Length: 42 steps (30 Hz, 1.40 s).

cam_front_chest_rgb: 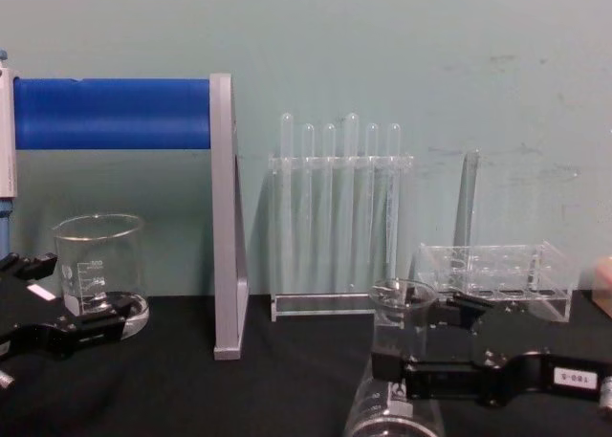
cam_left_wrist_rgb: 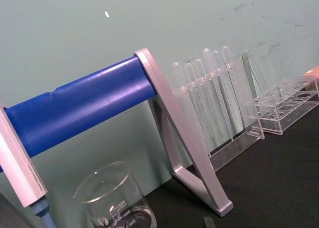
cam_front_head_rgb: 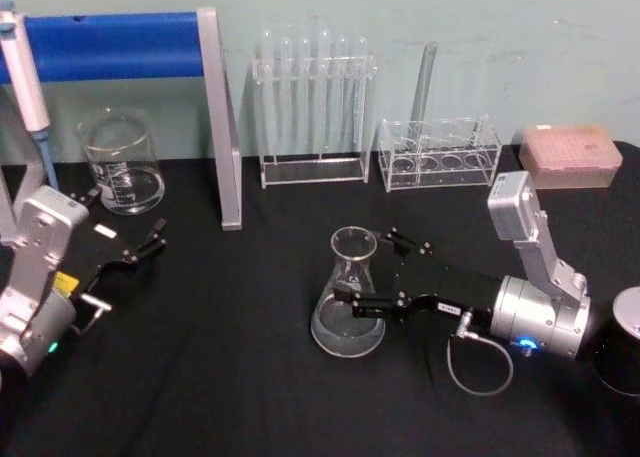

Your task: Grasp the erlenmeyer flask with one hand, shake it three times, then place it back.

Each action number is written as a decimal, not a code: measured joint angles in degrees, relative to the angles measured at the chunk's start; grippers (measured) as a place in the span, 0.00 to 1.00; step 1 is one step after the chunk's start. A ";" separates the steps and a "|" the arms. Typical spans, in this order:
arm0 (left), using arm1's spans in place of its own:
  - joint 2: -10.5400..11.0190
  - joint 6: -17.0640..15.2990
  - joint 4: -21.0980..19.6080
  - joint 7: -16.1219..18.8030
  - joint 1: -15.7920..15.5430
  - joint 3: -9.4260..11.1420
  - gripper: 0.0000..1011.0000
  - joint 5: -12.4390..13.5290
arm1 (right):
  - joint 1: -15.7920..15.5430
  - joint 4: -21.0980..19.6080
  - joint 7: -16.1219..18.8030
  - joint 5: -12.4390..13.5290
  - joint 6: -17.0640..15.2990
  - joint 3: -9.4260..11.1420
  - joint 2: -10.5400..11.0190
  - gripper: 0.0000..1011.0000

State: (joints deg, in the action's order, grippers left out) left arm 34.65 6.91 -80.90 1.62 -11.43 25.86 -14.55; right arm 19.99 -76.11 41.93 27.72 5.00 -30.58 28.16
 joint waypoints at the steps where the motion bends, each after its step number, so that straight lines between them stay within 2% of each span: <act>1: 0.00 0.00 0.00 0.00 0.00 0.00 0.99 0.00 | 0.13 0.19 0.00 -0.02 0.01 -0.08 -0.10 0.99; 15: 0.00 0.00 0.00 0.00 0.00 0.00 0.99 0.00 | 1.60 2.09 -0.09 -0.42 0.53 -1.07 -1.16 0.99; 42: 0.00 0.00 0.00 0.00 0.00 0.00 0.99 0.00 | 1.72 2.32 -0.08 -0.88 0.91 -1.20 -1.10 0.99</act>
State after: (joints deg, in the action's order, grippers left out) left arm 34.64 6.91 -80.90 1.62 -11.43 25.86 -14.55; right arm 21.70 -73.79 41.85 26.84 5.91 -31.78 27.06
